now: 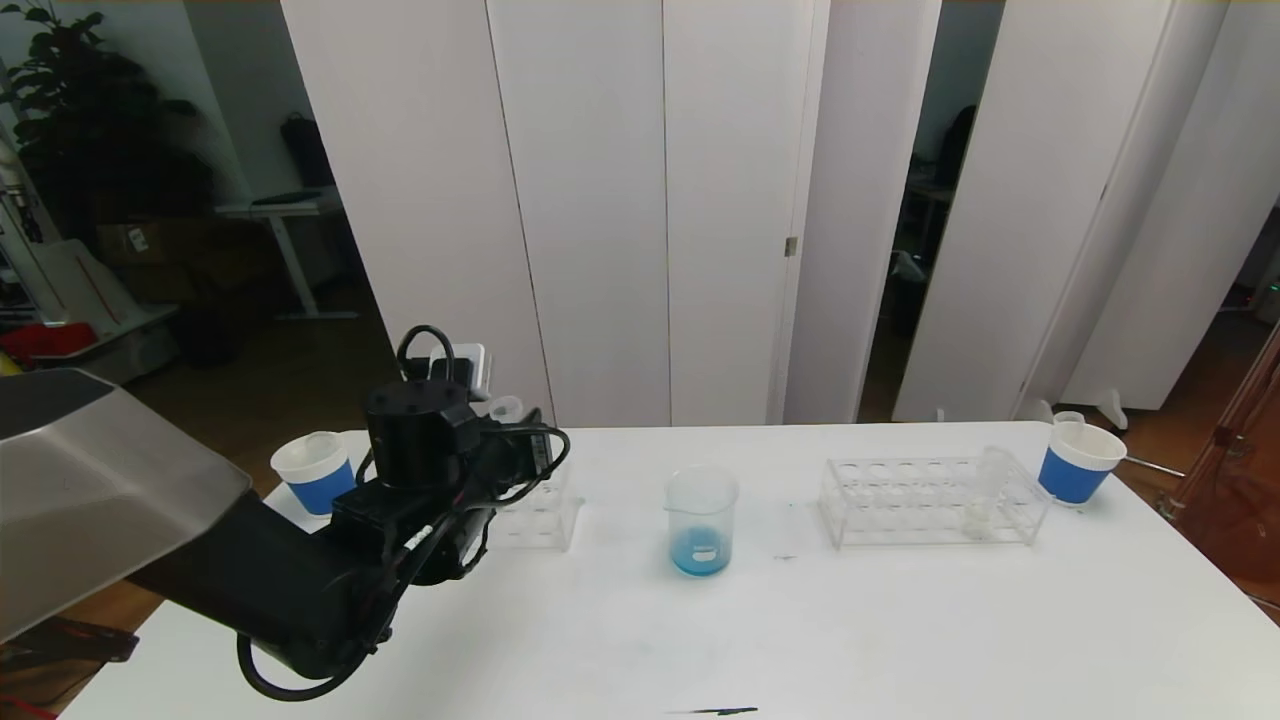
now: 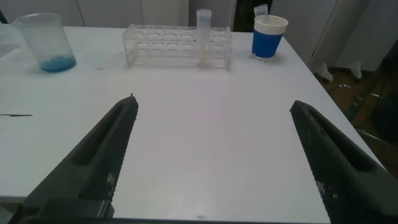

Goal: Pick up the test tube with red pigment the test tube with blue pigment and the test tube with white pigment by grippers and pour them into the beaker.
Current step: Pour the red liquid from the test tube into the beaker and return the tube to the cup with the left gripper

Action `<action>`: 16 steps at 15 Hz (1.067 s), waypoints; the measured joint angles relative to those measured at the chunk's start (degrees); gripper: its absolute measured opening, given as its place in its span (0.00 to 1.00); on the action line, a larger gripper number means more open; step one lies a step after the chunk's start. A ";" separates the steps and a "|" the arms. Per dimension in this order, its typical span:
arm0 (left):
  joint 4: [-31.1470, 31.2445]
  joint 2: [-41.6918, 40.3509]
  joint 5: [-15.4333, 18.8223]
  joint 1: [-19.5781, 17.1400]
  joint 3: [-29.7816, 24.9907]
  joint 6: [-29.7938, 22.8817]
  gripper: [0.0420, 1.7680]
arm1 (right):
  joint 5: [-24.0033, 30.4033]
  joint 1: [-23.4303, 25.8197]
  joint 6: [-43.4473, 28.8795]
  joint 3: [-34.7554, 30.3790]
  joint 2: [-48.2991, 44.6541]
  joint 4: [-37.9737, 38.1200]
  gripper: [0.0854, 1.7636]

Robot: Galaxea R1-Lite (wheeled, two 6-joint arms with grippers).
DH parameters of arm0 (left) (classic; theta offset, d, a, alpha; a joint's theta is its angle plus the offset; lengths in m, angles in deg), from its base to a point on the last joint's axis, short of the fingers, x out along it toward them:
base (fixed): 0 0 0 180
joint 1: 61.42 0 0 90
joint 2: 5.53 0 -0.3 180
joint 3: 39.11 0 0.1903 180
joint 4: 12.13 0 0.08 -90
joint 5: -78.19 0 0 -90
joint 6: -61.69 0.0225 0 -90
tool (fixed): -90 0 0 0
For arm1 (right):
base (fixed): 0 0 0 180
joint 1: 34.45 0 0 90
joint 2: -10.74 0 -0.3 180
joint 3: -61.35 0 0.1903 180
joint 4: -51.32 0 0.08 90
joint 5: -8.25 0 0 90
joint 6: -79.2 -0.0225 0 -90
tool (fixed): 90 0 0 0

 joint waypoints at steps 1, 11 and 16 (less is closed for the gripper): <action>2.00 -1.79 0.15 0.20 0.24 0.66 0.32 | 0.02 0.00 0.00 0.00 0.00 0.00 0.99; 19.81 -16.85 30.31 -0.33 6.41 3.19 0.32 | 0.02 0.00 -0.02 0.00 0.00 0.00 0.99; 18.98 -15.69 43.11 -0.77 9.97 19.76 0.32 | 0.02 0.00 0.02 0.00 0.00 -0.02 0.99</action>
